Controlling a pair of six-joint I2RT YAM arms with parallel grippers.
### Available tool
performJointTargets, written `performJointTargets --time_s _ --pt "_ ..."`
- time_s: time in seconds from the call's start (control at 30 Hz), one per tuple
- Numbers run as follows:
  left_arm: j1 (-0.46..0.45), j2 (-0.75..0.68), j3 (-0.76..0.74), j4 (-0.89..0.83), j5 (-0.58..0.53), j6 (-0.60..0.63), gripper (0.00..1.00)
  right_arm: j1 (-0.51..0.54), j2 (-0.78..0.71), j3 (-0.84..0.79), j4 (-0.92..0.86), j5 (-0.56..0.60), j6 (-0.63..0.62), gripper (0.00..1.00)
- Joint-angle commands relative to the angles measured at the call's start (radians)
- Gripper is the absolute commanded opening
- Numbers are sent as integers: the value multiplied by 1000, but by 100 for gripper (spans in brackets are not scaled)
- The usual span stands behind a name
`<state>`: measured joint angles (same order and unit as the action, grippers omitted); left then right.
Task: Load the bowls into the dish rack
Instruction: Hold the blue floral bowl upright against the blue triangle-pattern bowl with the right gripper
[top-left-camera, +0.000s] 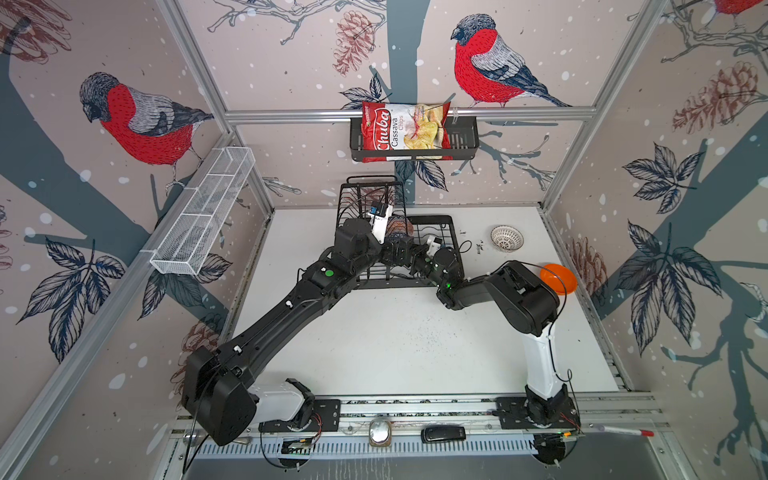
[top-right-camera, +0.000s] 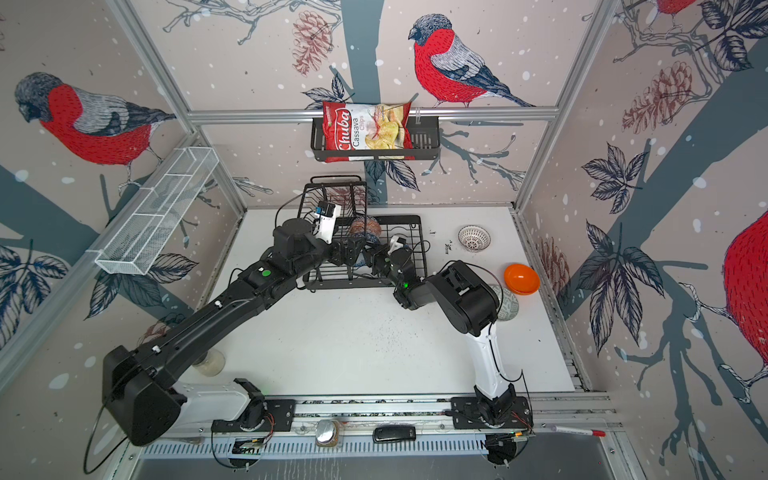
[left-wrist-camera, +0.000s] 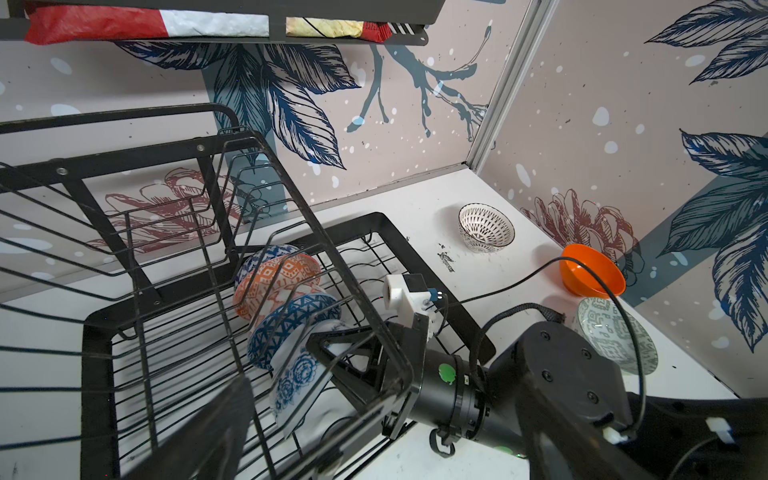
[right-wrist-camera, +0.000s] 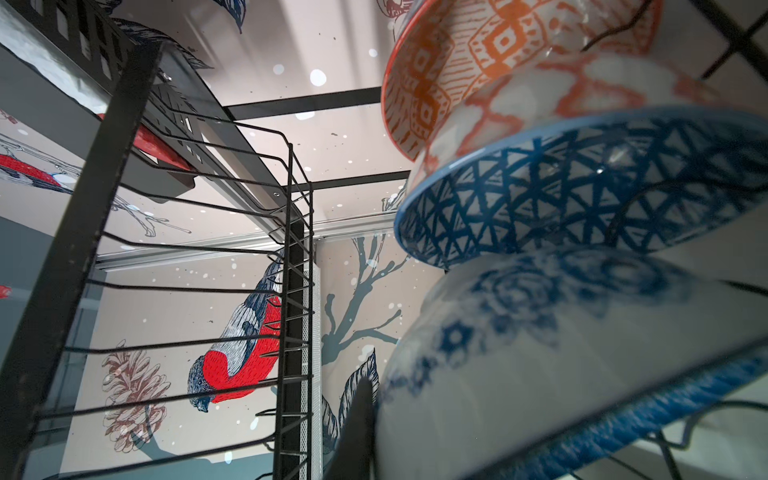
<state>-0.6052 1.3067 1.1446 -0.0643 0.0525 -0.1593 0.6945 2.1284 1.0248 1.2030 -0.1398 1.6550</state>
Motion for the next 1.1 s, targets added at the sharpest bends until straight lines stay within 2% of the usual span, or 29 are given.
performJointTargets --time_s 0.0,0.33,1.07 --pt "-1 -6 0 20 9 -7 98 9 17 17 70 -5 29 0" --pt "-9 -9 0 20 1 -3 98 15 53 19 100 5 78 0" --pt "-28 -3 -2 15 -19 6 98 31 10 -31 -54 70 219 1"
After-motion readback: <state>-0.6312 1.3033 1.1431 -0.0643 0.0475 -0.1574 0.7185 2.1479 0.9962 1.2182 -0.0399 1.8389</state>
